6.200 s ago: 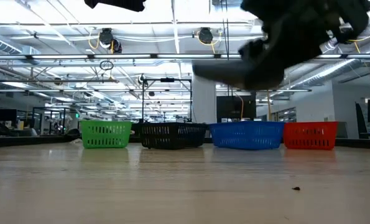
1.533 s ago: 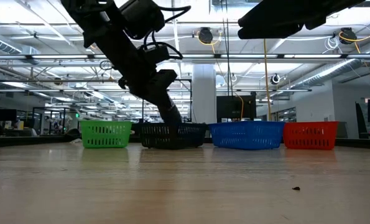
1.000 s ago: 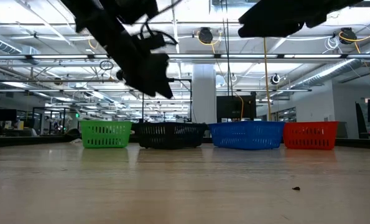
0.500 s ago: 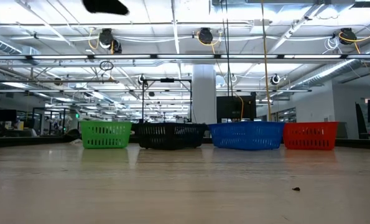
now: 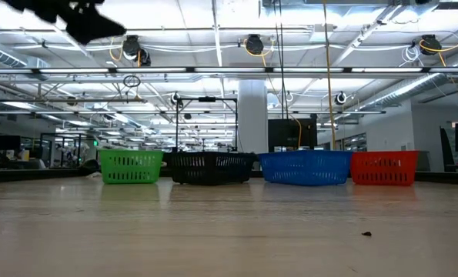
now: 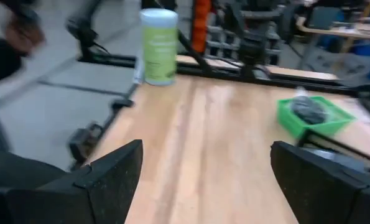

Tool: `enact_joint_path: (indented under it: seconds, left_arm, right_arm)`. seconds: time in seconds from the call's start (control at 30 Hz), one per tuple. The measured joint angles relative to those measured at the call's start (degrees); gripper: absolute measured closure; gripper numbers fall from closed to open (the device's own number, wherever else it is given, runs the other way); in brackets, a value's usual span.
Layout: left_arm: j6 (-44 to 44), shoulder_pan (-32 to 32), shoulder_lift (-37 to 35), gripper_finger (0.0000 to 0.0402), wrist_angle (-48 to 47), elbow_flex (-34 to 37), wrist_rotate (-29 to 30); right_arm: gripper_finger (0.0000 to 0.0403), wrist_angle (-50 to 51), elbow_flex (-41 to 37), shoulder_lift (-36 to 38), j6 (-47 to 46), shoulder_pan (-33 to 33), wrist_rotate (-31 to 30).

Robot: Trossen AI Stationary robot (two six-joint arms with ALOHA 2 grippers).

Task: Pick & Place Travel size toiletries
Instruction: Return to Home Position

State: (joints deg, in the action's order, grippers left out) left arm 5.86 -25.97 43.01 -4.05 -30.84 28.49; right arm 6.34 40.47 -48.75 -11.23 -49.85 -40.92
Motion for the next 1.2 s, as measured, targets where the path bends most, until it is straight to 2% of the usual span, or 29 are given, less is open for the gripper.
enact_joint_path:
  seconds: [0.13, 0.3, 0.43, 0.6, 0.7, 0.9, 1.2]
  left_arm:
    - [0.04, 1.17, -4.78, 0.0035, 8.98, 9.15, -0.05]
    - [5.18, 3.21, -11.69, 0.0032, 9.95, 15.80, -1.62]
    - [-0.15, 2.94, -14.64, 0.0026, 11.92, 20.34, -9.21]
    - [-1.60, 2.92, -17.34, 0.0025, 13.37, 22.69, -9.39]
    - [-3.30, 2.92, -19.55, 0.0031, 12.69, 22.83, -9.87]
    - [-3.81, 2.92, -25.07, 0.0034, 7.89, 22.85, -12.02]
    - [-3.23, 2.92, -30.20, 0.0018, 3.51, 22.87, -13.56]
  right_arm:
    - [0.0065, -11.03, -8.17, 2.78, 0.36, 0.71, 6.41]
    - [0.0062, -31.27, -22.56, 4.61, 0.36, 2.63, 14.12]
    - [0.0065, -47.79, -32.03, 6.14, 0.16, 5.43, 18.86]
    - [0.0063, -57.05, -38.30, 8.72, 1.76, 8.54, 23.45]
    - [0.0060, -56.74, -39.37, 10.51, 1.75, 9.92, 24.78]
    - [0.0062, -55.28, -39.41, 16.09, 4.99, 12.07, 34.84]
    - [0.0061, -37.09, -39.52, 32.02, 5.54, 16.48, 35.45]
